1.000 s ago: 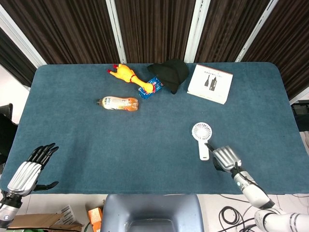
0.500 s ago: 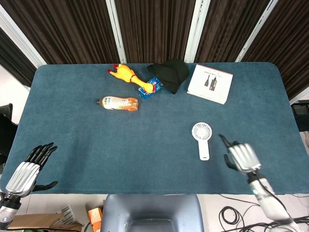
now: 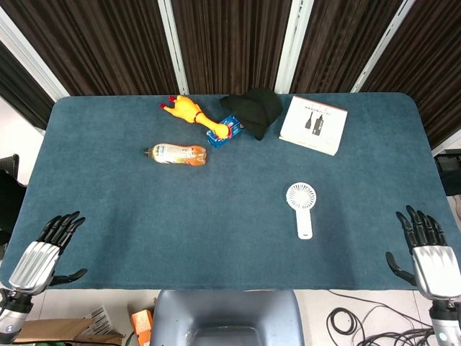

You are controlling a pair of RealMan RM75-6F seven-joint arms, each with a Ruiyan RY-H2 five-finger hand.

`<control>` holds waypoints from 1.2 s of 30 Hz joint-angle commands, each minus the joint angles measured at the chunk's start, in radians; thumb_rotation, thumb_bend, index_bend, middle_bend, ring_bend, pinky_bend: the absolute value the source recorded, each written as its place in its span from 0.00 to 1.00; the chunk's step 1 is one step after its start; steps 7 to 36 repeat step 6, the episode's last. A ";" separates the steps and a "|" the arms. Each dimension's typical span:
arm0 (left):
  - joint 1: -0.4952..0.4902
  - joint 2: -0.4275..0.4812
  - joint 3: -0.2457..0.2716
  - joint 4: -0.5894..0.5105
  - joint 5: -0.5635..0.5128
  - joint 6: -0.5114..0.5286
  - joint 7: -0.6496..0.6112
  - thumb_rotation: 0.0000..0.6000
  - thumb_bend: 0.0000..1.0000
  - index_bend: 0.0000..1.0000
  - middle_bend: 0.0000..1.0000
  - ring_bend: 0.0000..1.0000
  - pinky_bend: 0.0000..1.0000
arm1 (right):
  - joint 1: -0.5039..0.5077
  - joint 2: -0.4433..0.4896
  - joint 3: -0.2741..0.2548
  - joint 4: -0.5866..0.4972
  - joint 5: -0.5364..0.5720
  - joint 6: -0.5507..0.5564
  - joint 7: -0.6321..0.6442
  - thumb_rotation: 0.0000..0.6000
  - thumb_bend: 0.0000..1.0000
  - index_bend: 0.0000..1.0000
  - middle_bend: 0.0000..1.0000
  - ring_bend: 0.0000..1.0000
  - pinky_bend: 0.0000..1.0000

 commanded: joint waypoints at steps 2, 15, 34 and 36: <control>-0.003 -0.002 0.000 0.001 0.010 0.003 0.000 1.00 0.00 0.00 0.00 0.00 0.07 | -0.010 0.009 0.007 -0.001 0.000 -0.027 0.000 0.85 0.31 0.00 0.00 0.00 0.07; -0.004 -0.003 0.002 0.000 0.010 -0.004 0.005 1.00 0.00 0.00 0.00 0.00 0.07 | -0.016 0.013 0.015 -0.003 -0.005 -0.038 0.003 0.85 0.31 0.00 0.00 0.00 0.06; -0.004 -0.003 0.002 0.000 0.010 -0.004 0.005 1.00 0.00 0.00 0.00 0.00 0.07 | -0.016 0.013 0.015 -0.003 -0.005 -0.038 0.003 0.85 0.31 0.00 0.00 0.00 0.06; -0.004 -0.003 0.002 0.000 0.010 -0.004 0.005 1.00 0.00 0.00 0.00 0.00 0.07 | -0.016 0.013 0.015 -0.003 -0.005 -0.038 0.003 0.85 0.31 0.00 0.00 0.00 0.06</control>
